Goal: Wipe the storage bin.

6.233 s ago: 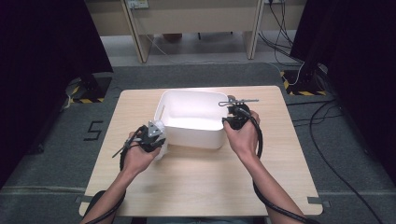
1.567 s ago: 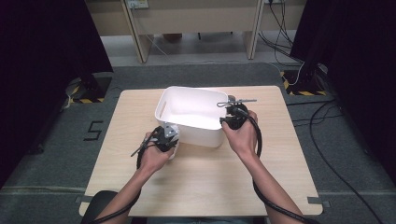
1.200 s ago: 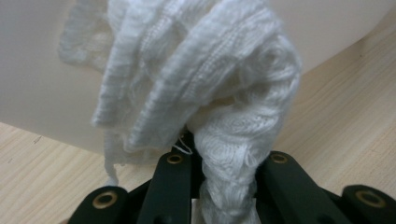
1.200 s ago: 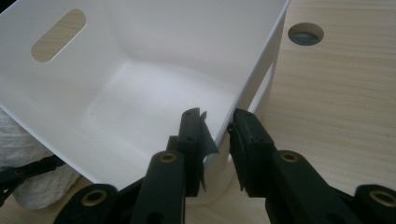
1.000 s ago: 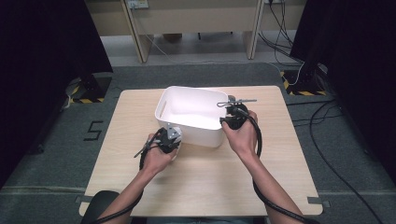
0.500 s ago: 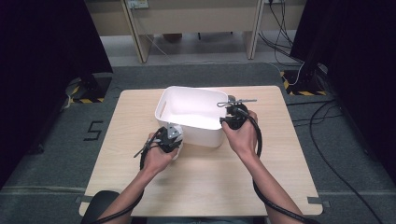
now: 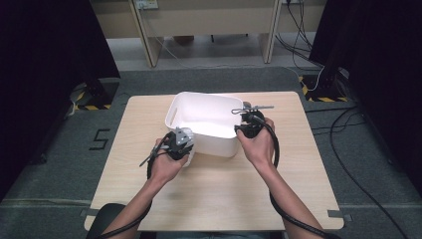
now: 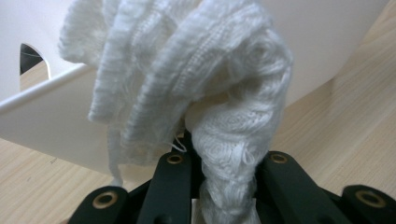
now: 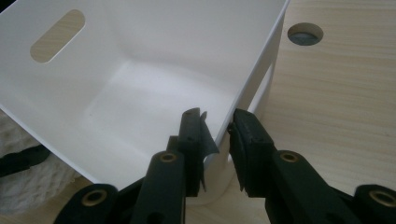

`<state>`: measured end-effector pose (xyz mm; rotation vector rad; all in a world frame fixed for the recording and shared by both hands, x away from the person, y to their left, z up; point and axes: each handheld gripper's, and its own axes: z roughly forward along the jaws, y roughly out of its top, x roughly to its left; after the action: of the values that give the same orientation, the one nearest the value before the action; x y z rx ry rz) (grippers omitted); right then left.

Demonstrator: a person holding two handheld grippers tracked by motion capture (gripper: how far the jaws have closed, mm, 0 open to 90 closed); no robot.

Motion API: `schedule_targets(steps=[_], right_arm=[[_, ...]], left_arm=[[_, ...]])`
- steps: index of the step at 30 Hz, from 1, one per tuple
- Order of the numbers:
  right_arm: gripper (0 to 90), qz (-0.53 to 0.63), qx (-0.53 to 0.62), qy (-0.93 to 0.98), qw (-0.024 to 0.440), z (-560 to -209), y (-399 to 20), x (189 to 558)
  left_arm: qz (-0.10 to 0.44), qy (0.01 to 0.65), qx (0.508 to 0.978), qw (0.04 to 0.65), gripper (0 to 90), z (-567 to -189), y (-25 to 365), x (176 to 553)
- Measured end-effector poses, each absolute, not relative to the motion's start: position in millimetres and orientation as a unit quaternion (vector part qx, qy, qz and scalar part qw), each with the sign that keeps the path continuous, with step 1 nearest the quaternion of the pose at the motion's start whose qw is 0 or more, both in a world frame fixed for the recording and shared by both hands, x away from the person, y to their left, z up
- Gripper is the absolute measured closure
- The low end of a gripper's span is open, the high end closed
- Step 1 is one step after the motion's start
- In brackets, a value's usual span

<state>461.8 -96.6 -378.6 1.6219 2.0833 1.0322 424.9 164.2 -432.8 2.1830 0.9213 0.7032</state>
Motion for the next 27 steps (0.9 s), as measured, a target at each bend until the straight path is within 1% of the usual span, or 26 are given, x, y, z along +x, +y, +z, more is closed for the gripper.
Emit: schedule_targets(steps=[6, 14, 27], right_arm=[[74.5, 0.359, 0.566, 0.726, 0.153, -378.7, -97.0, 462.1], [74.6, 0.36, 0.566, 0.726, 0.153, -378.6, -96.9, 462.0], [74.5, 0.36, 0.566, 0.726, 0.153, -378.6, -96.6, 461.9]], left_arm=[[0.266, 0.356, 0.834, 0.327, 78.9, -430.4, 162.1, 423.9], [0.267, 0.344, 0.839, 0.327, 78.9, -427.4, 152.7, 421.8], [0.266, 0.343, 0.84, 0.326, 78.9, -430.1, 150.3, 421.8]])
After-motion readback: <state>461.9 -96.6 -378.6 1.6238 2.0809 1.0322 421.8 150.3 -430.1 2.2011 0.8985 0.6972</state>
